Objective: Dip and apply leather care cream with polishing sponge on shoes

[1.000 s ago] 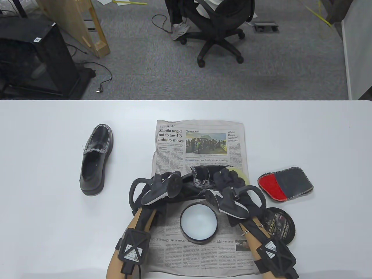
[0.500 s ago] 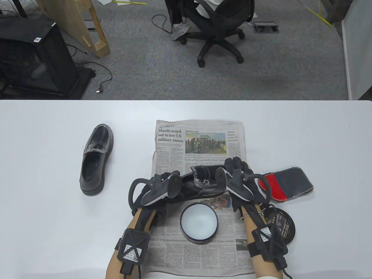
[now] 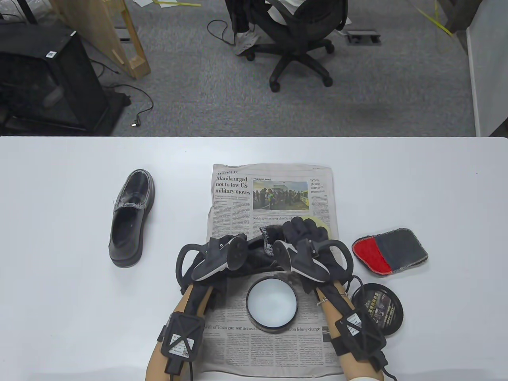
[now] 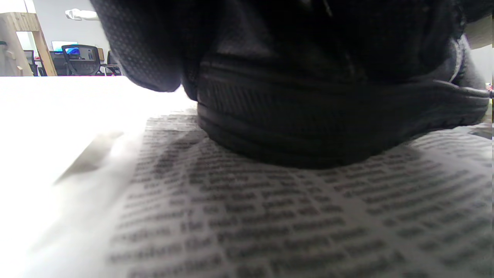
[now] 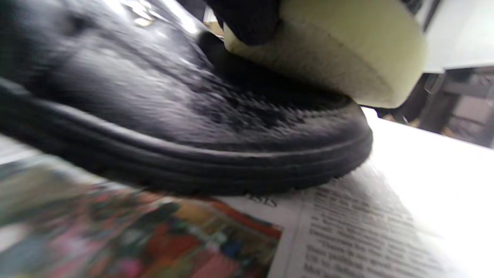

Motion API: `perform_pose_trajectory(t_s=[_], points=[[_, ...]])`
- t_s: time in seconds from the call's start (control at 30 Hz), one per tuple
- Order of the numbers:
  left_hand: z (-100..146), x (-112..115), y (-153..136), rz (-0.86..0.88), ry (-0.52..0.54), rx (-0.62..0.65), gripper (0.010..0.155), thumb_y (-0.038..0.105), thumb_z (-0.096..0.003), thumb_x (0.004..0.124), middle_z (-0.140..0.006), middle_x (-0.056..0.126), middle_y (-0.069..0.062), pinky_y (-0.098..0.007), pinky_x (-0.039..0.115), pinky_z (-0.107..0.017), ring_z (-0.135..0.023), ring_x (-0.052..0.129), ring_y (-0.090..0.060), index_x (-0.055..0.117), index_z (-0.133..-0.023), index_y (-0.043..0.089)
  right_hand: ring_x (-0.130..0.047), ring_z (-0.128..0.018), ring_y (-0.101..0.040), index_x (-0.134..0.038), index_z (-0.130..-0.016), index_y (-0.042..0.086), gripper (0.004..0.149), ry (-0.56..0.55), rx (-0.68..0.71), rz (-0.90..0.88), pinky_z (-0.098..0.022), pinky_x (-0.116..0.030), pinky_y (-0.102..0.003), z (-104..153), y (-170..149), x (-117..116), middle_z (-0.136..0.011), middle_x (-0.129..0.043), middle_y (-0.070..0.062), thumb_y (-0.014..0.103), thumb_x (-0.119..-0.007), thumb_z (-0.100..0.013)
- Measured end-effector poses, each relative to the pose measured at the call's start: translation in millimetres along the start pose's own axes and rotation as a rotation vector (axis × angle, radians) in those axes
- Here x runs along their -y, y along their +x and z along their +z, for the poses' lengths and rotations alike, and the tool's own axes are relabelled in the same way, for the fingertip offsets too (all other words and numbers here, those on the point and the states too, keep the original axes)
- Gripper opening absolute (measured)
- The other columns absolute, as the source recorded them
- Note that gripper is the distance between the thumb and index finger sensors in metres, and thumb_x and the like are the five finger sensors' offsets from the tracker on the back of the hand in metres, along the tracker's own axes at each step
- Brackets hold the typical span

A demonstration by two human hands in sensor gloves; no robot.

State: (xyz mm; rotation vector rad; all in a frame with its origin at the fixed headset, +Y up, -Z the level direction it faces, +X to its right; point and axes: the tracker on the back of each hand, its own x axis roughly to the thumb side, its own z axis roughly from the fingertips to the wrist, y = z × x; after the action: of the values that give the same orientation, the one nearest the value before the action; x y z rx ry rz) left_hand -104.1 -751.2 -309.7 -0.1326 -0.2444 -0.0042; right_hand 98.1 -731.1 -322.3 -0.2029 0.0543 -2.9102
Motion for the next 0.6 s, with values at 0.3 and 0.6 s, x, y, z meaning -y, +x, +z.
perform_pose_trajectory(t_s=[0.3,0.6], points=[[1,-1,1,-0.028,0.001,-0.009,0.085,0.064,-0.0334,0.08,-0.105,0.085,-0.003,-0.047,0.081,-0.067,-0.089,0.091,-0.027,0.062,-0.109,0.029,-0.077,-0.098,-0.034,-0.049,-0.107,0.026,0.051,0.043,-0.071,0.026,-0.069,-0.076,-0.041,12,-34,-12,-0.113,-0.057,-0.009,0.02,-0.066,-0.059],[0,-1,2,-0.025,-0.005,0.003,0.083,0.062,-0.0324,0.081,-0.106,0.084,0.0,-0.047,0.079,-0.069,-0.093,0.089,-0.026,0.064,-0.107,0.031,-0.074,-0.101,-0.032,-0.054,-0.105,0.032,0.05,-0.106,0.093,0.034,-0.072,-0.074,-0.04,34,-3,2,-0.113,-0.059,-0.001,0.022,-0.069,-0.058]])
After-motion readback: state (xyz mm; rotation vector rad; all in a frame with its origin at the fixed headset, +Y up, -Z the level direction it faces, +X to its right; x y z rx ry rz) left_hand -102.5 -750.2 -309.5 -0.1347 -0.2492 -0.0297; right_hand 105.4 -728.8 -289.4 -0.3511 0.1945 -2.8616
